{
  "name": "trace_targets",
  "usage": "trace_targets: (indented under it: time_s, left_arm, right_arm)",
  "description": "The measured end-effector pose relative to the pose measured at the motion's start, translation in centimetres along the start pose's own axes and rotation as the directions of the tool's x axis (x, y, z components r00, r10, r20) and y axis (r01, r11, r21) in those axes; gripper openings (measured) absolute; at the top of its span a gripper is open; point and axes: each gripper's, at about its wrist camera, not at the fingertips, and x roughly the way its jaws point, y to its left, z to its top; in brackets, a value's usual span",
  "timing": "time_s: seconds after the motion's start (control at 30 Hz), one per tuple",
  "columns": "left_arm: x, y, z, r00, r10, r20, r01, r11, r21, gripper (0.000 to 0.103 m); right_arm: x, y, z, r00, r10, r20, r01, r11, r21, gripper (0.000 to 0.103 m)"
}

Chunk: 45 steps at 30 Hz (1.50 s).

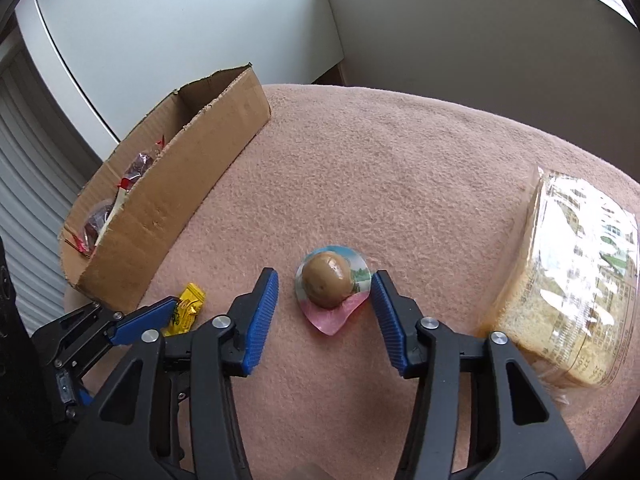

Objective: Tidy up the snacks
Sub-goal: 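Grasp the yellow wrapped candy with the left gripper while the right grasps the round chocolate, then carry both held candies into the cardboard box and open both grippers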

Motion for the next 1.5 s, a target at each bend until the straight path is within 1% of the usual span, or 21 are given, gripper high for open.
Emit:
trace_targets:
  time_s: [0.07,0.1,0.17,0.23,0.37,0.5,0.63,0.83,0.97,1.1,1.27,1.5]
  left_arm:
    - [-0.2,0.3,-0.1,1.000,-0.004,0.002,0.004,1.000,-0.004,0.039]
    - [-0.5,0.3,-0.4,1.000,-0.006,0.004,0.006,1.000,-0.005,0.036]
    - [-0.7,0.7,-0.6,1.000,-0.011,0.006,0.011,1.000,-0.009,0.032]
    - [-0.9,0.8,-0.7,1.000,-0.021,0.006,0.021,1.000,-0.007,0.025]
    - [-1.3,0.8,-1.0,0.999,-0.041,0.001,0.041,0.999,0.002,0.025]
    - [-1.8,0.8,-1.4,0.997,-0.076,-0.010,0.076,0.997,-0.014,0.025]
    - [-2.4,1.3,-1.9,0.994,-0.106,-0.016,0.105,0.994,-0.039,0.024]
    - [-4.5,1.4,-3.0,0.992,-0.128,-0.007,0.127,0.991,-0.040,0.024]
    - [-6.3,1.2,-3.1,0.991,-0.136,0.015,0.136,0.990,-0.027,0.024]
    - [-8.3,1.8,-3.0,0.990,-0.137,0.047,0.138,0.990,-0.025,0.024]
    - [-10.0,3.3,-2.0,0.989,-0.120,0.088,0.123,0.992,-0.026,0.024]
    - [-11.5,6.4,-0.8,0.985,-0.092,0.148,0.099,0.994,-0.041,0.024]
  right_arm:
    - [0.1,0.1,0.0,1.000,-0.018,0.003,0.018,1.000,-0.012,0.040]
    - [0.0,0.1,-0.1,1.000,-0.027,0.006,0.027,1.000,-0.013,0.038]
    - [-0.2,-0.1,-0.3,1.000,-0.018,0.005,0.018,1.000,-0.011,0.038]
    - [-0.4,-0.3,-0.6,1.000,-0.010,0.004,0.010,1.000,0.000,0.038]
    - [-0.8,-0.2,-1.1,1.000,-0.016,-0.002,0.016,1.000,0.002,0.037]
    - [-1.4,0.0,-1.6,1.000,-0.019,-0.005,0.019,1.000,0.012,0.037]
    - [-2.6,0.0,-2.4,1.000,-0.011,0.007,0.011,0.999,0.032,0.037]
    - [-5.0,0.1,-3.3,0.999,-0.008,0.033,0.006,0.998,0.063,0.037]
    - [-6.8,0.8,-3.3,0.998,-0.019,0.055,0.016,0.998,0.059,0.037]
    - [-8.7,1.7,-2.9,0.996,-0.022,0.086,0.017,0.998,0.057,0.037]
    - [-10.5,3.5,-1.9,0.992,-0.019,0.126,0.012,0.999,0.052,0.037]
    - [-11.7,7.1,0.6,0.987,-0.019,0.159,0.017,1.000,0.011,0.037]
